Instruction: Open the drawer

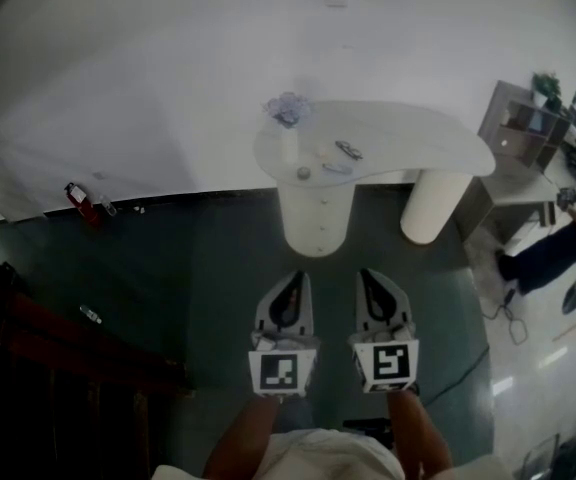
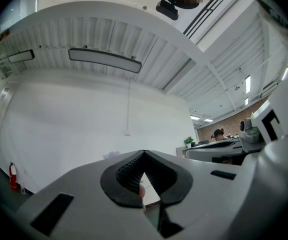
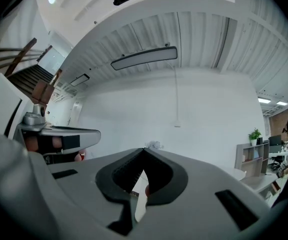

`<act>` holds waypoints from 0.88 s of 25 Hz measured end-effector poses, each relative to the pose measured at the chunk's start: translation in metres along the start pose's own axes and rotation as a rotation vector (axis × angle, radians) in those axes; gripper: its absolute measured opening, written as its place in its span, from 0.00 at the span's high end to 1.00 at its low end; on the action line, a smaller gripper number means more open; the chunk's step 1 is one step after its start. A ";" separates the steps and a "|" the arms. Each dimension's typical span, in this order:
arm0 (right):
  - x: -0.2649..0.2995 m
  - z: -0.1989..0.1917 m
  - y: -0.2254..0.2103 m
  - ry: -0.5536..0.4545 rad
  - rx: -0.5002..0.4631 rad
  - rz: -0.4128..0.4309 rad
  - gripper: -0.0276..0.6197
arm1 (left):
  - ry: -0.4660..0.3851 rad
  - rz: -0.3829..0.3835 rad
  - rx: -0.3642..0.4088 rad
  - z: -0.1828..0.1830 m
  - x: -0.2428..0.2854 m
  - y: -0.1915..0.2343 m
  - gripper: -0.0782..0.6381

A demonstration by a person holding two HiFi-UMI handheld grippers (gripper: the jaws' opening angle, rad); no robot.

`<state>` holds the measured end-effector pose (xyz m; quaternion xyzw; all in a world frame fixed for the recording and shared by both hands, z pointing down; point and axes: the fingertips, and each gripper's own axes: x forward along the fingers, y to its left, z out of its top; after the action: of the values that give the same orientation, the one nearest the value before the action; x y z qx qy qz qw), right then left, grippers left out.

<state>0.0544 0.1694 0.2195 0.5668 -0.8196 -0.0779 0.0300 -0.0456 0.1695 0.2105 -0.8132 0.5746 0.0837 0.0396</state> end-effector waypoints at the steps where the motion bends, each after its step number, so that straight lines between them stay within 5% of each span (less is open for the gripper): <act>1: 0.011 0.001 0.000 -0.001 0.003 -0.007 0.95 | 0.000 -0.002 0.001 0.000 0.007 0.009 0.89; 12: 0.125 0.006 0.020 0.004 -0.017 -0.044 0.95 | -0.014 -0.020 0.001 -0.003 0.081 0.108 0.89; 22: 0.176 -0.005 0.016 0.016 -0.018 -0.088 0.95 | -0.005 -0.057 -0.023 -0.021 0.125 0.137 0.89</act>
<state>-0.0223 0.0101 0.2204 0.6026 -0.7929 -0.0819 0.0382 -0.1319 0.0044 0.2132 -0.8293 0.5503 0.0911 0.0343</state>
